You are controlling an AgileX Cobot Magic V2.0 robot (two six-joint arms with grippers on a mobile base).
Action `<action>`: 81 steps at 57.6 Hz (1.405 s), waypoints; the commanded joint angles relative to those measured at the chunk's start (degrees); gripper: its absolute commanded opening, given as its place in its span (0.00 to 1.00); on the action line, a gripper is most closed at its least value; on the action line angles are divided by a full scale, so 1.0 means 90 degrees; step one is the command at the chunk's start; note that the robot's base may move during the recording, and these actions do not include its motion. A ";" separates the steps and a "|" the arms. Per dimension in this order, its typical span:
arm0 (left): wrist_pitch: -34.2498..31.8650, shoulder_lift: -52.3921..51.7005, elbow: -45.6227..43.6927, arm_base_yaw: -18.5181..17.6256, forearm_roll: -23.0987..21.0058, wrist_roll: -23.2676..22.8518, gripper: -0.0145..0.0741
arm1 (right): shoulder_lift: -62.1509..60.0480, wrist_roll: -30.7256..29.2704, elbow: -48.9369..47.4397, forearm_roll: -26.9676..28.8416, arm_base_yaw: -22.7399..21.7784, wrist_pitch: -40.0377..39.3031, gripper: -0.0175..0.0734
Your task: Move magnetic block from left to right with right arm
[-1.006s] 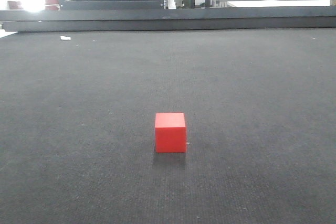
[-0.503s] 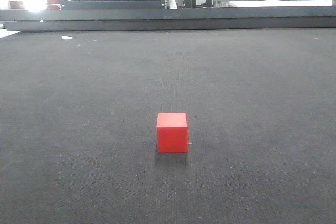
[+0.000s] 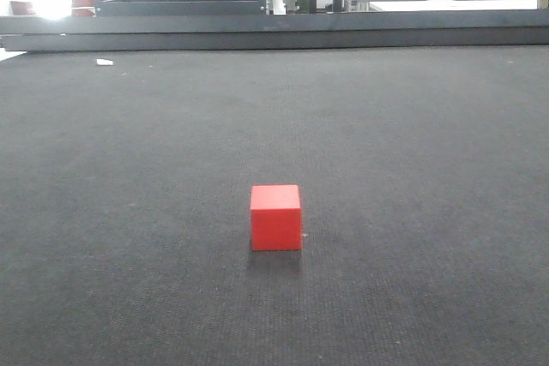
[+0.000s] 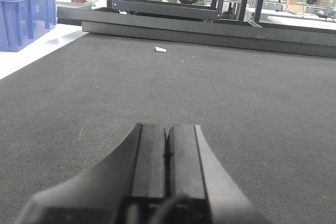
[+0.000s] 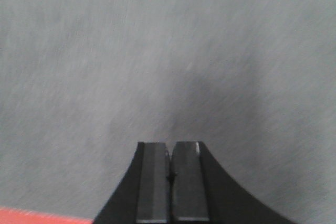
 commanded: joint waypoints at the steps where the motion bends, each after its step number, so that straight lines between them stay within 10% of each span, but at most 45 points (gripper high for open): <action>1: -0.0585 -0.0067 0.0044 0.0004 -0.0044 -0.0023 0.03 | 0.0555 0.0573 -0.0560 -0.0080 0.0341 -0.0052 0.26; 16: -0.0585 -0.0067 0.0044 0.0004 -0.0044 -0.0023 0.03 | 0.2111 0.2837 -0.1553 -0.0643 0.1571 0.0197 0.29; 31: -0.0585 -0.0067 0.0044 0.0004 -0.0044 -0.0023 0.03 | 0.3693 0.3510 -0.2857 -0.1021 0.2646 0.1078 0.90; 81: -0.0585 -0.0067 0.0044 0.0004 -0.0044 -0.0023 0.03 | 0.6979 0.4396 -0.6558 -0.0872 0.4639 0.1964 0.88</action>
